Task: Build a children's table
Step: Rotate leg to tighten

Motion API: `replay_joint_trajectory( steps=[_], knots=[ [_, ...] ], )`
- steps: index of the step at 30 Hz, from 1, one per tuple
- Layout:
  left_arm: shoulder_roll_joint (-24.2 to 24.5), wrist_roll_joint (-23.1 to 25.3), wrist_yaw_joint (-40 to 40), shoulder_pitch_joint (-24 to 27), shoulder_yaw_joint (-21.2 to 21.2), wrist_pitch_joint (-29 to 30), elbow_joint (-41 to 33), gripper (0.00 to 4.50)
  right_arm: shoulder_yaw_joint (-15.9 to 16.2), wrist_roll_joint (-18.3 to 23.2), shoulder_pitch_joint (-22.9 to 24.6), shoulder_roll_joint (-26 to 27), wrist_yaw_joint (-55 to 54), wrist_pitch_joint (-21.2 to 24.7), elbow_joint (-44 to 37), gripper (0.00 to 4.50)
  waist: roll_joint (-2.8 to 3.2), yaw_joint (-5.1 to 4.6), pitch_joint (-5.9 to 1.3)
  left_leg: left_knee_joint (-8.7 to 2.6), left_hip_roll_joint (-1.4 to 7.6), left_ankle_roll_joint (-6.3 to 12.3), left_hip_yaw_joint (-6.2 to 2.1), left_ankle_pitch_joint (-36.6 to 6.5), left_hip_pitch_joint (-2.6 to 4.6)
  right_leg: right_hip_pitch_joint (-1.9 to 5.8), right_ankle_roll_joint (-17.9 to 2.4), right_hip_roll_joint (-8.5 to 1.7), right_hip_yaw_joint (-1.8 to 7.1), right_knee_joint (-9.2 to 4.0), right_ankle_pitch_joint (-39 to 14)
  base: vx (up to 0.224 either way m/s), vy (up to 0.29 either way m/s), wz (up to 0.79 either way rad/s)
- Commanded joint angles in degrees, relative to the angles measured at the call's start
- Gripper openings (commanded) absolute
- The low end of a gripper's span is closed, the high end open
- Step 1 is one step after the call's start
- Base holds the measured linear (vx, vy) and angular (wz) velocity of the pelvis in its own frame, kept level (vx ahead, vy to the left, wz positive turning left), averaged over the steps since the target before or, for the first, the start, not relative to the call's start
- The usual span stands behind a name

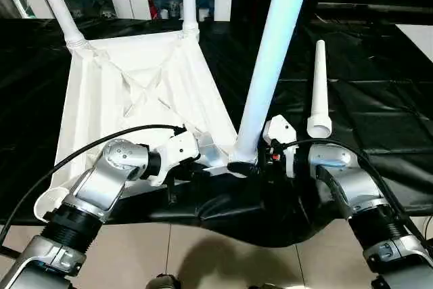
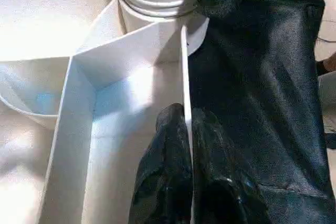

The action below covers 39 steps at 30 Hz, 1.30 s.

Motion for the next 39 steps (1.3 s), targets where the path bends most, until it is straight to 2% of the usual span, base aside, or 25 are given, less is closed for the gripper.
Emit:
replay_joint_trajectory(
  steps=[1,3,4,9,15,17,19,20,23,24,25,28,29,30,32,34,37,39],
  knots=[
    [-0.75,-1.58,-0.94,-0.06,-0.68,-1.48,-0.81,0.00,-0.04,0.15,-0.99,0.31,0.60,-0.93,0.47,3.20,-0.67,-0.02,-4.52,-2.45,0.91,6.46,0.12,-3.80,1.25,3.17,-15.62,-2.46,1.80,-2.56,4.83,0.000,0.000,0.00],
    [-0.71,-1.58,-0.98,-0.10,-0.64,-1.47,-0.74,0.00,-0.09,0.05,-1.07,0.43,0.61,-1.16,0.83,3.12,-0.67,-0.03,-4.44,-2.45,0.92,6.24,0.11,-4.44,1.24,3.11,-15.59,-2.46,1.80,-2.63,4.00,0.000,0.000,0.00],
    [-0.71,-1.58,-0.98,-0.10,-0.64,-1.47,-0.74,0.00,-0.09,0.05,-1.07,0.43,0.61,-1.16,0.83,2.88,-0.68,-0.02,-4.44,-2.45,0.92,6.05,0.12,-4.86,1.27,3.13,-15.51,-2.48,1.81,-2.66,3.35,0.000,0.000,0.00],
    [-0.55,-1.51,-1.11,-0.13,-0.64,-1.49,-0.59,0.00,-0.06,-0.08,-1.12,0.58,0.56,-1.69,1.59,2.70,-0.48,-0.01,-4.34,-2.51,0.95,5.06,0.04,-6.50,1.30,3.02,-15.14,-2.52,1.84,-2.82,0.83,0.000,0.000,0.00],
    [-0.49,-1.46,-1.35,-0.19,-0.68,-1.49,-0.32,0.00,-0.19,-0.60,-1.17,0.85,-0.46,-1.89,3.11,2.69,-0.45,-0.20,-4.32,-2.47,0.87,4.78,-0.02,-6.77,1.20,3.03,-15.32,-2.45,1.82,-2.75,1.36,0.000,0.000,0.00],
    [-0.62,-1.40,-1.03,-0.28,-0.55,-1.67,0.08,0.00,-0.83,-1.03,-1.45,1.42,-2.92,-0.67,4.61,2.69,-0.37,-0.32,-4.28,-2.50,0.86,4.65,-0.04,-7.15,1.21,3.00,-15.44,-2.48,1.82,-2.80,0.97,0.000,0.000,0.00],
    [-1.55,-1.11,0.81,-0.69,-0.07,-0.94,1.10,0.00,-2.22,-1.28,-1.93,3.02,-7.71,0.76,7.08,2.69,-0.24,-0.51,-4.15,-2.61,0.85,4.16,-0.05,-8.21,1.25,2.86,-15.43,-2.46,1.80,-2.98,-0.58,0.000,0.000,0.00],
    [-1.55,-1.11,0.81,-0.69,-0.07,-0.94,1.10,0.00,-2.22,-1.28,-1.93,3.02,-7.71,0.76,7.08,2.69,-0.36,-0.75,-3.96,-2.79,0.84,3.43,-0.12,-9.52,1.17,2.89,-15.14,-2.50,1.79,-3.19,-2.70,0.000,0.000,0.00],
    [-4.96,0.50,8.02,-2.54,1.32,1.67,5.06,0.00,-4.58,-2.14,-2.07,7.35,-19.14,2.52,10.91,2.69,-0.35,-1.22,-3.55,-3.22,0.78,1.04,-0.18,-12.90,1.40,2.61,-13.48,-2.60,1.94,-3.90,-9.80,0.000,0.000,0.00],
    [-6.33,1.15,10.98,-3.40,1.86,2.45,7.02,0.00,-5.48,-2.15,-2.16,8.94,-22.96,3.37,11.94,2.69,-0.24,-1.26,-3.36,-3.45,0.76,-0.20,-0.32,-14.99,1.72,2.41,-12.57,-2.68,1.97,-4.27,-13.75,0.000,0.000,0.00],
    [-6.33,1.15,10.98,-3.40,1.86,2.45,7.02,0.00,-5.48,-2.15,-2.16,8.94,-22.96,3.37,11.94,2.69,-0.40,-1.39,-3.35,-3.50,0.68,-0.56,-0.35,-15.69,1.76,2.45,-12.08,-2.74,2.01,-4.52,-15.32,0.000,0.000,0.00],
    [-11.06,3.19,21.53,-6.92,3.76,6.28,13.36,0.00,-8.08,-2.36,-2.95,14.37,-35.95,5.12,15.48,2.68,-0.39,-1.54,-3.26,-3.66,0.59,-1.43,-0.52,-17.59,1.97,2.08,-10.15,-2.84,2.05,-5.12,-19.69,0.000,0.000,0.00],
    [-11.15,3.22,21.75,-7.00,3.80,6.37,13.48,0.00,-8.12,-2.37,-2.97,14.47,-36.20,5.14,15.56,2.68,-0.36,-1.65,-3.18,-3.72,0.59,-1.55,-0.47,-17.69,1.98,1.94,-10.00,-2.81,2.07,-5.19,-20.12,0.000,0.000,0.00],
    [-13.65,3.75,27.17,-8.90,5.11,9.15,16.27,0.00,-9.26,-2.76,-3.71,16.96,-43.27,5.60,17.66,2.68,-0.28,-1.65,-3.16,-3.76,0.59,-1.71,-0.42,-18.25,2.09,1.71,-9.77,-2.79,2.12,-5.33,-20.64,0.000,0.000,0.00],
    [-15.77,4.41,31.64,-10.42,5.88,10.60,18.38,0.00,-11.08,-2.04,-4.74,19.30,-49.87,6.12,20.08,2.68,-0.15,-1.70,-3.13,-3.78,0.48,-2.03,-0.55,-18.82,2.12,1.65,-9.59,-2.72,2.04,-5.37,-21.16,0.000,0.000,0.00],
    [-18.02,4.86,35.25,-11.72,6.36,11.14,20.19,0.00,-13.25,-0.50,-5.95,21.76,-55.75,6.42,22.69,2.68,-0.19,-1.51,-3.05,-3.74,0.41,-2.02,-0.49,-21.11,2.68,1.05,-8.33,-2.68,2.03,-5.91,-22.64,0.000,0.000,0.00],
    [-20.09,5.21,37.12,-12.78,6.33,10.78,22.21,0.00,-14.03,-0.79,-7.54,24.36,-58.67,5.63,25.13,2.68,-0.19,-1.46,-3.18,-4.13,0.40,-1.82,-0.75,-20.99,2.03,1.48,-7.05,-2.64,1.81,-5.83,-21.73,0.000,0.000,0.00],
    [-20.48,5.31,37.05,-13.07,6.32,10.54,22.96,0.00,-14.20,-1.09,-8.52,25.27,-58.45,4.71,25.91,2.68,-0.17,-1.38,-3.09,-4.26,0.47,-1.87,-0.78,-21.61,2.20,1.31,-6.83,-2.61,1.80,-5.93,-21.15,0.000,0.000,0.00]
  ],
)
